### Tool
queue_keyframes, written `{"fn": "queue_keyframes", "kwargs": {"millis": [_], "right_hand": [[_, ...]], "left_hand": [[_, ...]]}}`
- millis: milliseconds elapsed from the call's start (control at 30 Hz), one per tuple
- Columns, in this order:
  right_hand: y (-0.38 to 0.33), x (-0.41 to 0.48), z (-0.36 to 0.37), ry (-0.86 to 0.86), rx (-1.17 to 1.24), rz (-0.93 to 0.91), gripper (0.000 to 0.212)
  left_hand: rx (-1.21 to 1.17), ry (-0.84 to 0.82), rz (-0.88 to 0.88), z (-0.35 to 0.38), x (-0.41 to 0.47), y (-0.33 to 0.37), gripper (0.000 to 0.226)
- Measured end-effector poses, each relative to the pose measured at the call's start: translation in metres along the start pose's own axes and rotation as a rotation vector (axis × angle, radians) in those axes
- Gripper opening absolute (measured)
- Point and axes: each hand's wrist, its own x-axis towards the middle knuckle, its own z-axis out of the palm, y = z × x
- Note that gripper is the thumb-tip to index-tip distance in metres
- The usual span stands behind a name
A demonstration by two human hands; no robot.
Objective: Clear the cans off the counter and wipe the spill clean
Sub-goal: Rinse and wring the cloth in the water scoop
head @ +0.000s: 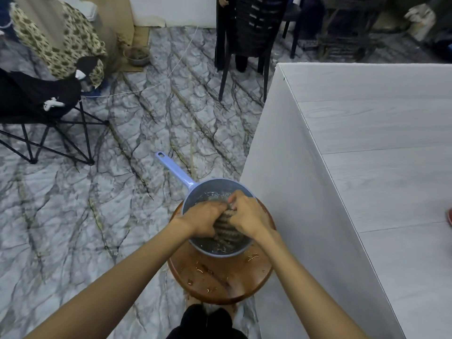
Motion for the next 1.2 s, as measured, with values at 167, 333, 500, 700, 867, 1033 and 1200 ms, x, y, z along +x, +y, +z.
{"fn": "queue_keyframes", "kwargs": {"millis": [167,333,500,700,867,1033,1200], "right_hand": [[0.009,0.008,0.010,-0.075,-0.130,-0.063,0.074],[0.012,0.014,0.033,-0.202,-0.473,-0.068,0.079],[0.012,0.018,0.037,-0.065,-0.598,-0.166,0.040],[0.007,0.015,0.005,-0.141,-0.269,-0.111,0.038],[0.009,0.010,-0.038,-0.456,0.304,-0.041,0.023],[0.015,0.016,-0.046,-0.859,0.924,0.104,0.035],[0.018,0.023,-0.039,-1.037,0.831,0.155,0.042]], "left_hand": [[0.245,-0.018,-0.230,0.006,0.000,0.000,0.056],[0.258,0.114,-0.257,0.030,-0.004,0.018,0.065],[0.193,-0.028,-0.282,0.040,-0.002,0.011,0.081],[-0.076,0.048,-0.264,0.026,0.002,0.008,0.065],[-0.276,0.333,-0.094,0.014,-0.004,0.000,0.057],[-0.264,0.654,0.102,0.003,-0.012,0.002,0.048],[-0.120,0.764,0.205,-0.007,-0.011,0.001,0.051]]}}
